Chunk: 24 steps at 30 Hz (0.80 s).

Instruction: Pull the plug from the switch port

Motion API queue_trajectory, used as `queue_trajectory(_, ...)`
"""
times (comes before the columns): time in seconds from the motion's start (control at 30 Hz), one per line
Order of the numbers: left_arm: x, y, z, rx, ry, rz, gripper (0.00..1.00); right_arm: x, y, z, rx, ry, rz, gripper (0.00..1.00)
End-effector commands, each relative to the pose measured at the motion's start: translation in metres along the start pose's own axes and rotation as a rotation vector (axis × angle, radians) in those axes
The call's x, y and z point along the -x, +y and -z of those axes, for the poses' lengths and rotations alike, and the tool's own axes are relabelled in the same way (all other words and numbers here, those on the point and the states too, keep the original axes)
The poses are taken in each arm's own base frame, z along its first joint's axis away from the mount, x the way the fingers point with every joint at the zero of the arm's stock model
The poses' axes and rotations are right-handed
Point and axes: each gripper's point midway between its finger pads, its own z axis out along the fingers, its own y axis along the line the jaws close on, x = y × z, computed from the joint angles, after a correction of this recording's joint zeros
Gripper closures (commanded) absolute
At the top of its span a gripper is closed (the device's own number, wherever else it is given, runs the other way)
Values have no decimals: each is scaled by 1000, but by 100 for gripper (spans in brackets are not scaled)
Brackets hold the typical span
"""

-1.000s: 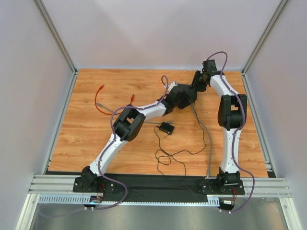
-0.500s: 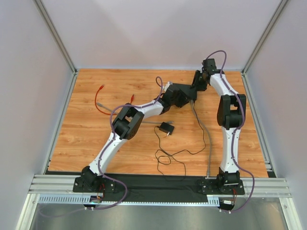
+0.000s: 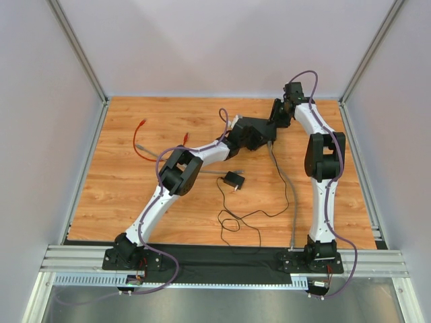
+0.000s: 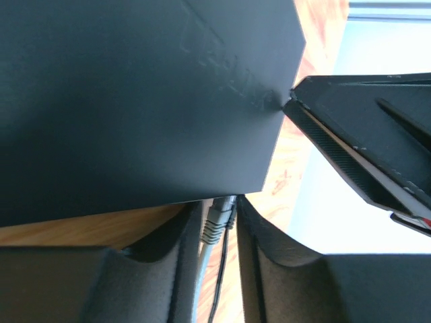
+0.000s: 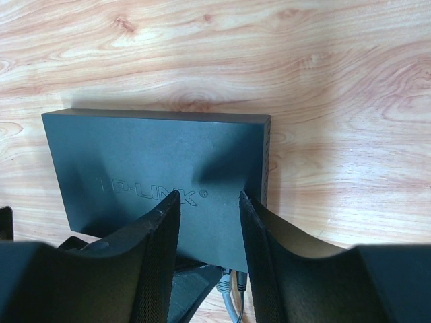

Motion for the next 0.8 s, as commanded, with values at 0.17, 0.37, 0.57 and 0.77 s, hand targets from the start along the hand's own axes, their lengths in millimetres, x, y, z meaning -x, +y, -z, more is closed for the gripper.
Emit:
queue_trajectory(0.17,-4,21,-2,75,18,-10,67,-46,-37,-23,-105,152,-8,57)
queue_trajectory(0.37,-4,20,-5,71,24,7,65,-46,-37,-22,-109,149,-7,57)
queue_trajectory(0.57,-5,22,-7,66,34,21,64,-46,-38,-23,-114,149,-8,57)
queue_trajectory(0.77,-6,20,-11,32,52,31,72,-46,-38,-21,-124,144,-6,57)
